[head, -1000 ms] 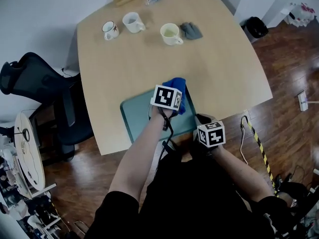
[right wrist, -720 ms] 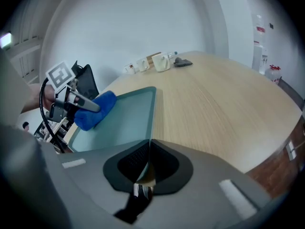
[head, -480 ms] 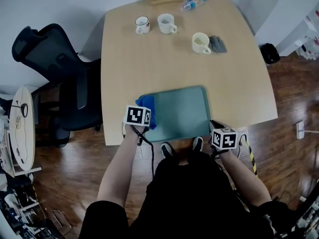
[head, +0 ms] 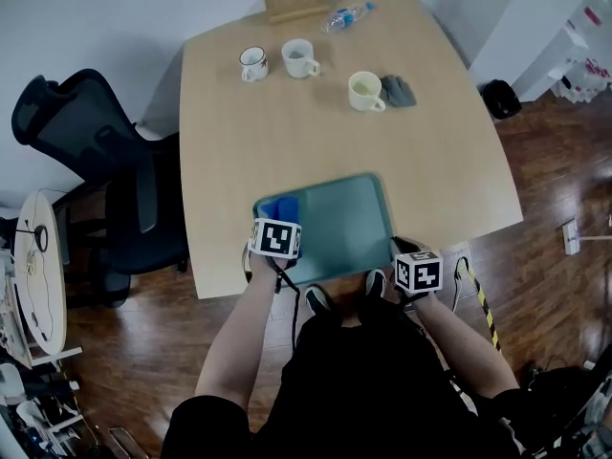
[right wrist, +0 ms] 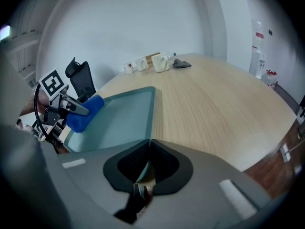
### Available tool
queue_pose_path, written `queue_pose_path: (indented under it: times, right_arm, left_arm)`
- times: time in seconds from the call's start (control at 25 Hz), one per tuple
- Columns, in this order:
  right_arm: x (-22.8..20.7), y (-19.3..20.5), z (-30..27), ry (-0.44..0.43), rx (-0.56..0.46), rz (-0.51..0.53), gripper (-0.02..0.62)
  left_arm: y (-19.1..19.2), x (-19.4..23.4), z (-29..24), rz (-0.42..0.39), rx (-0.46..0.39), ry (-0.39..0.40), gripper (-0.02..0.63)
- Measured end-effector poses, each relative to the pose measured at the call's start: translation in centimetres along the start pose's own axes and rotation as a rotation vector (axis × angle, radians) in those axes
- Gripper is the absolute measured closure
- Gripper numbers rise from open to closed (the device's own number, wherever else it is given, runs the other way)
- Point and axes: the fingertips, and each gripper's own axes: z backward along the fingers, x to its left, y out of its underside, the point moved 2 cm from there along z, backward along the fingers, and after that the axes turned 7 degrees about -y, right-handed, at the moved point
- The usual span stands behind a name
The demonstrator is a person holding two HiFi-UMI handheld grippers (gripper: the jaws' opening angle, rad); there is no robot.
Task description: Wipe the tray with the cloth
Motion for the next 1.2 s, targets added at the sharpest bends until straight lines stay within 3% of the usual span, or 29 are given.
queue_pose_path:
  times: [0.52, 0.64, 0.72, 0.92, 1.08, 1.2]
  right_arm:
    - [0.0, 0.2, 0.3, -0.041, -0.004, 0.017, 0.578]
    - [-0.2, 0.3, 0.4, -0.048, -0.009, 0.016, 0.577]
    - [-0.5, 0.4, 0.5, -0.051, -0.013, 0.011, 0.577]
    - [-0.8, 0.5, 0.5, -0.060, -0.006, -0.005, 0.577]
    - [-1.3, 0.7, 0.8, -0.051, -0.006, -0.013, 0.577]
    - [-1.4, 0.1, 0.6, -0.044, -0.003, -0.006, 0.577]
  left_arm:
    - [-7.3, -19.5, -2.1, -0.312, -0.007, 0.262, 0.468]
    - [-7.9, -21.5, -2.8, -0.352, -0.004, 0.243, 0.468]
    - [-7.9, -21.8, -2.9, -0.362, -0.012, 0.242, 0.468]
    - [-6.2, -19.7, -1.2, -0.297, -0.018, 0.284, 0.468]
    - [-2.8, -15.4, -0.7, -0.276, -0.008, 0.248, 0.468]
    - [-0.8, -10.1, 0.2, -0.262, -0.013, 0.169, 0.466]
